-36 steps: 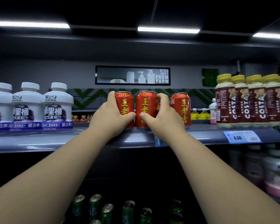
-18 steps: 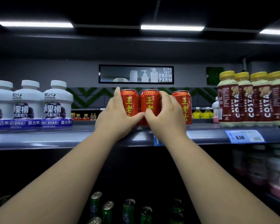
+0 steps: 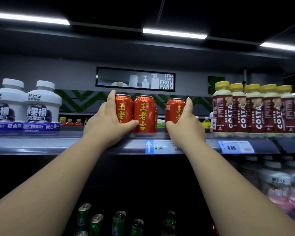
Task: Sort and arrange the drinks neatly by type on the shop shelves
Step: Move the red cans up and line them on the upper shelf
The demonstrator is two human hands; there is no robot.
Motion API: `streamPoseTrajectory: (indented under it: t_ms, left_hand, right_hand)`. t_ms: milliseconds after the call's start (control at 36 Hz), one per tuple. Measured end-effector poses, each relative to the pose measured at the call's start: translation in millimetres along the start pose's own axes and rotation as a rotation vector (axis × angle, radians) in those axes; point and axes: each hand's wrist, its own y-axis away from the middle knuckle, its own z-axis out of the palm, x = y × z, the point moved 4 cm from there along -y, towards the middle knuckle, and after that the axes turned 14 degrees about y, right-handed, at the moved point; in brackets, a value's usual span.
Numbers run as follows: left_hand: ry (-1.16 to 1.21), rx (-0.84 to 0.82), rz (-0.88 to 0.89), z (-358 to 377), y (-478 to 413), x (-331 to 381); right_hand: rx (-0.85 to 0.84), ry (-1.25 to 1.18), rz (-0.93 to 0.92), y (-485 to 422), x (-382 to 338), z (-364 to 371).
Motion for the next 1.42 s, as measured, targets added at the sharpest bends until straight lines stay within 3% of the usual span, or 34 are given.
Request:
streamPoseTrajectory:
  t_ms: [250, 417, 639, 1111, 1417]
  left_hand:
    - [-0.011, 0.010, -0.002, -1, 1, 2]
    - [-0.031, 0.033, -0.011, -1, 0, 1]
    - [-0.036, 0.066, 0.003, -2, 3, -1]
    - [0.052, 0.183, -0.125, -10, 0, -6]
    - [-0.003, 0.165, -0.120, -13, 2, -5]
  right_hand:
    - [0.032, -0.083, -0.133, 11, -2, -4]
    - [-0.082, -0.285, 0.003, 4, -22, -5]
    - [0.064, -0.159, -0.029, 19, -27, 7]
    - [0.021, -0.088, -0.197, 20, -30, 6]
    - [0.020, -0.014, -0.202, 18, -33, 14]
